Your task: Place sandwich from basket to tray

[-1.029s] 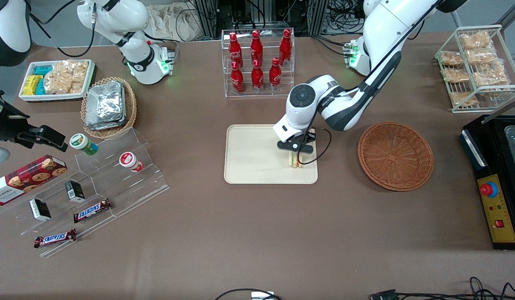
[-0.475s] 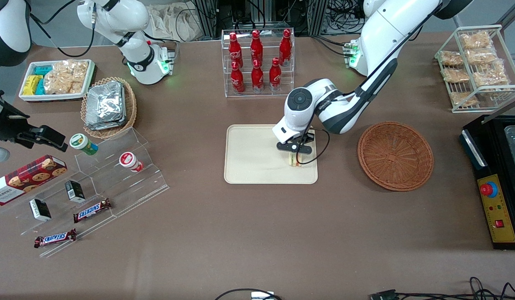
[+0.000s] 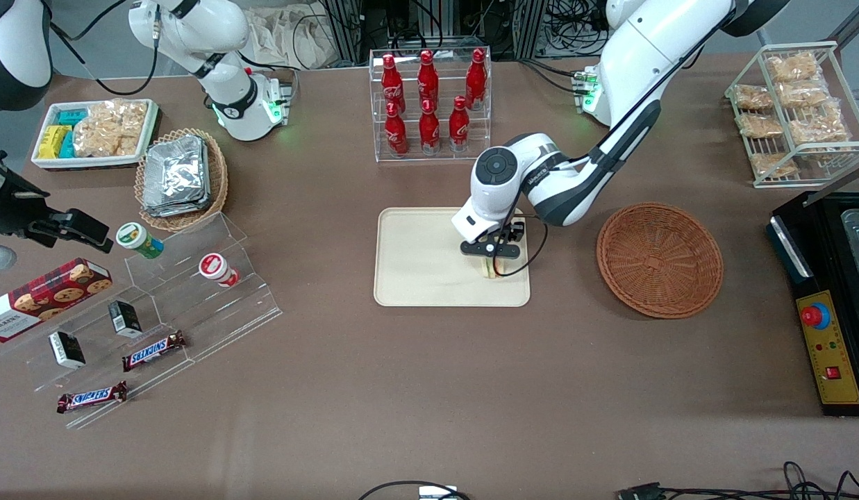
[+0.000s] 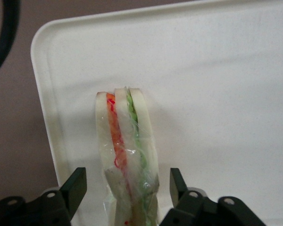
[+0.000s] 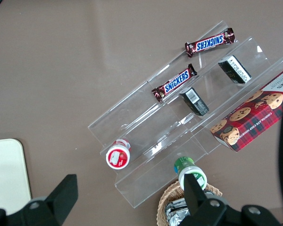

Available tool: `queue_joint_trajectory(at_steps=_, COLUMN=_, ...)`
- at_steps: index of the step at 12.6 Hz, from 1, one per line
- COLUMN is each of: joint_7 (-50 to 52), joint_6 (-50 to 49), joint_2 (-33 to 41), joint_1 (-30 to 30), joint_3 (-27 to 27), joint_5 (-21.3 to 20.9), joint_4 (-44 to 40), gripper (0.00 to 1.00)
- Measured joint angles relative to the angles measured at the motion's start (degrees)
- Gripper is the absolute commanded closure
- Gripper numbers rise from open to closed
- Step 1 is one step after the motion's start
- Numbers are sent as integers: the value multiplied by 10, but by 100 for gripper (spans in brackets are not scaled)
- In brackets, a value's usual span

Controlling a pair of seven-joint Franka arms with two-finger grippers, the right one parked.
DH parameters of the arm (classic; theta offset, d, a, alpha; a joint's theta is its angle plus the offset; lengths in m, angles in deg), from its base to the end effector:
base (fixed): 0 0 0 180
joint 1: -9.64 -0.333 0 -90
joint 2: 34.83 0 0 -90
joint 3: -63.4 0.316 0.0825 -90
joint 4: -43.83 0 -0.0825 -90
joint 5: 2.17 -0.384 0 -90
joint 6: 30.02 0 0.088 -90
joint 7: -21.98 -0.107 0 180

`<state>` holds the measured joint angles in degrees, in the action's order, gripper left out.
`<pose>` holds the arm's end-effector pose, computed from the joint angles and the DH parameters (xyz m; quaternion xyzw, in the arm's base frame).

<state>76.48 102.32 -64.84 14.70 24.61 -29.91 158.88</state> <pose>0.4416 -0.3980 0.2367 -0.9981 0.0526 0.0127 0.0302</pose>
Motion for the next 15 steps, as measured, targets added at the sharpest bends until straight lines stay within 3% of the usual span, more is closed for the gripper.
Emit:
queue_joint_trajectory(at_steps=6, joint_7=22, joint_6=-146, joint_2=43, joint_1=-44, joint_3=5, joint_5=0, joint_4=-112, gripper=0)
queue_joint_trajectory(at_steps=12, joint_7=20, joint_6=-163, joint_2=91, joint_1=-157, joint_3=8, joint_5=0, joint_4=-135, gripper=0)
queue_joint_trajectory(at_steps=15, joint_7=20, joint_6=-183, joint_2=93, joint_1=-168, joint_3=8, joint_5=0, joint_4=-155, gripper=0)
